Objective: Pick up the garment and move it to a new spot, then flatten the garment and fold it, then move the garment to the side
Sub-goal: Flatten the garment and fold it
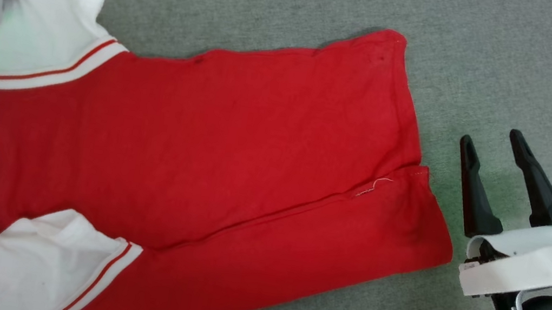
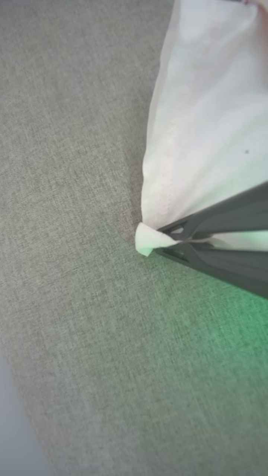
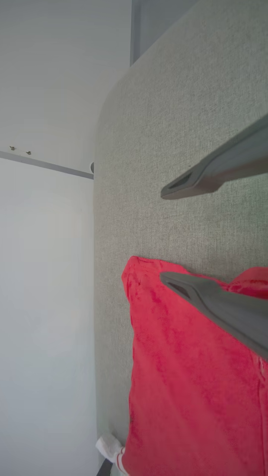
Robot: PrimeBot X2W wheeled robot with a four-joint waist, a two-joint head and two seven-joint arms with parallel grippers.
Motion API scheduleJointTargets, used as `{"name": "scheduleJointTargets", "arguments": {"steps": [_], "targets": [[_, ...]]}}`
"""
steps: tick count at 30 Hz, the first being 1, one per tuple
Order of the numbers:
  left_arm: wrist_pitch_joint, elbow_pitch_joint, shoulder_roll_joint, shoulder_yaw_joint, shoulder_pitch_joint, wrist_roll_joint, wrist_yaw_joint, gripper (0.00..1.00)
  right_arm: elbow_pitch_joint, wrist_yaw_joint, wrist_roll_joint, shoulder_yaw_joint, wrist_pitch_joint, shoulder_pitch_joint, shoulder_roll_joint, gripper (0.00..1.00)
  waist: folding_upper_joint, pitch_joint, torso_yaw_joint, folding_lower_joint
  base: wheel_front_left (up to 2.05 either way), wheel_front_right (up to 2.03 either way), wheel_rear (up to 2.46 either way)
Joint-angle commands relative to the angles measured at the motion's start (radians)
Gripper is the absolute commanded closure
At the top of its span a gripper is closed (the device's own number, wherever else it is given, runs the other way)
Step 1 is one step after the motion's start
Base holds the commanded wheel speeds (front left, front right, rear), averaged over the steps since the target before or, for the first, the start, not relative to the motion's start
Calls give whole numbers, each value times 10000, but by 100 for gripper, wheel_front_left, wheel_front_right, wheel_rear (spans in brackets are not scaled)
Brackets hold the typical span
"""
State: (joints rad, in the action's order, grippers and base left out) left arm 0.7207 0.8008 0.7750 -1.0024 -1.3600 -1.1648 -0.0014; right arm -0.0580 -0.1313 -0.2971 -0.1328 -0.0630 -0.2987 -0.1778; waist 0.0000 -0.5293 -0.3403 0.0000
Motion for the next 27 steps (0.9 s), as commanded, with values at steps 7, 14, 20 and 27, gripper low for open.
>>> {"name": "scheduleJointTargets", "arguments": {"steps": [7,14,20,27], "targets": [[250,321,-343,-416,525,105,-158,100,199,11,-472,-324,1759,-1232,-469,0,0,6,288,0,0,0,0],[-15,370,-755,-348,229,138,-222,100,2032,11,-1055,-897,3285,-3499,-800,0,0,-144,593,0,0,0,0],[-129,503,-963,-381,77,203,-284,100,4087,11,-1701,-1750,4668,-5085,-857,0,0,-255,816,0,0,0,0],[-288,673,-1146,-371,-53,216,-363,100,6251,11,-2547,-2810,6081,-6375,-730,0,0,-297,971,0,0,0,0]]}}
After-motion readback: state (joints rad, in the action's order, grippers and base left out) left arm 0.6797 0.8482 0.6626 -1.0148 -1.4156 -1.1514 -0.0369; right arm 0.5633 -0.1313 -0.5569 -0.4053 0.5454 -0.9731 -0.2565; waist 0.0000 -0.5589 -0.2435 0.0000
